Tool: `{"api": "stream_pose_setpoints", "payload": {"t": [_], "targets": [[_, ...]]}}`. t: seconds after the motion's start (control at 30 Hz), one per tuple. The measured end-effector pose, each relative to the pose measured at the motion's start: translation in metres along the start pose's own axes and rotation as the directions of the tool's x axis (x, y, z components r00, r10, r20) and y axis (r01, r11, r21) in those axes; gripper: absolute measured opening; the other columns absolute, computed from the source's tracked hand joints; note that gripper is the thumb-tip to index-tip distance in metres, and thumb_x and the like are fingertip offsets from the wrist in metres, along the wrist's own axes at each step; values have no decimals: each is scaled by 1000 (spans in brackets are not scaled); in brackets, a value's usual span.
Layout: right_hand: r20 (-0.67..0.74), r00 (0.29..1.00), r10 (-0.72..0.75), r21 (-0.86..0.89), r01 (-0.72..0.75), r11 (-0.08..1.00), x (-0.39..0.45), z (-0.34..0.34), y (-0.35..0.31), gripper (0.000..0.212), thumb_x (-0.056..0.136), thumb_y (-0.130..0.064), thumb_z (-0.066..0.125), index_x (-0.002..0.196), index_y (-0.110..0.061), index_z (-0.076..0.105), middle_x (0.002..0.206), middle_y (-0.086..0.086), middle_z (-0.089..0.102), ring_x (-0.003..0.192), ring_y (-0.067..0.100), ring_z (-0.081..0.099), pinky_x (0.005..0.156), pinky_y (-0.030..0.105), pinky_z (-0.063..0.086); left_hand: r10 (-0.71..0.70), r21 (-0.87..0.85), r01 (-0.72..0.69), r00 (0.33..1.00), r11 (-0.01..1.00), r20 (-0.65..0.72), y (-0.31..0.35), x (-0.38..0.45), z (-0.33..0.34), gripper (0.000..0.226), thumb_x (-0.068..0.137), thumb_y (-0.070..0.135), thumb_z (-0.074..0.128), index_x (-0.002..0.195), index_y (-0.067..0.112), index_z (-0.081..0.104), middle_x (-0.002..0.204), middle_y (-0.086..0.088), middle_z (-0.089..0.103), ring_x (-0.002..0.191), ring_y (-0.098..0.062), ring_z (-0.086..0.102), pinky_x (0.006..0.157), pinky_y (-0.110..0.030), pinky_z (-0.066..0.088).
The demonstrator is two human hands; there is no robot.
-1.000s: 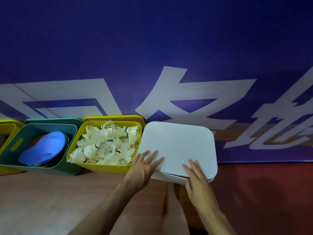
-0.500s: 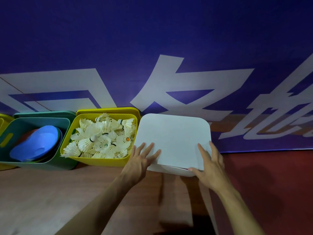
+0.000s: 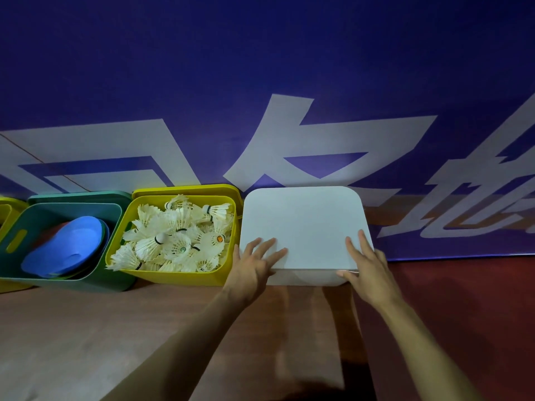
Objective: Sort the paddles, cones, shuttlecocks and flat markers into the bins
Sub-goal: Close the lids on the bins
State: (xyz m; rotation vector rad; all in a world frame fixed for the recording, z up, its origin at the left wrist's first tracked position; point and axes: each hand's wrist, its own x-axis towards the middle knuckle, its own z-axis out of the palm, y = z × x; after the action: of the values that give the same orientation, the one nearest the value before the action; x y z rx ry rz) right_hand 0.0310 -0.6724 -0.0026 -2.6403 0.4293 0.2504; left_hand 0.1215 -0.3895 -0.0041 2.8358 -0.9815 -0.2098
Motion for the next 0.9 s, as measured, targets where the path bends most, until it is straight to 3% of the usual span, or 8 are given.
{"api": "stream_pose_setpoints", "payload": {"t": [0.2,0.43,0.7,0.9], "targets": [[-88,996,30,4,-30,1000,-4,9,-4,80,88,-45,70,155,-28,29,166,-6,7,140,29,17,108,46,42,52,-41,-53,998,998,-24,-15,1,-9,59,93,47,60,146,49,33,152,-4,32,137,-30,28,103,-51,41],[-243,970,8,-9,-10,1000,-7,9,-6,66,84,-37,76,143,-19,52,158,1,36,133,32,28,105,47,45,141,-66,-150,982,986,-124,-18,2,-5,55,87,24,73,136,40,52,141,-8,51,128,-41,44,94,-56,49],[-470,873,-128,-5,143,990,-15,10,-6,60,73,-22,86,129,-11,66,149,8,48,131,36,35,102,48,46,198,-135,-231,955,963,-222,-28,-3,-9,49,95,17,60,137,41,50,145,-4,52,133,-34,44,99,-48,46],[-402,910,-96,20,114,993,-19,18,5,56,79,-26,81,131,-11,64,148,3,50,137,36,38,105,52,46,217,-129,-256,942,958,-258,-23,-2,-9,40,96,25,63,132,43,58,143,3,54,131,-26,47,95,-46,44]]}}
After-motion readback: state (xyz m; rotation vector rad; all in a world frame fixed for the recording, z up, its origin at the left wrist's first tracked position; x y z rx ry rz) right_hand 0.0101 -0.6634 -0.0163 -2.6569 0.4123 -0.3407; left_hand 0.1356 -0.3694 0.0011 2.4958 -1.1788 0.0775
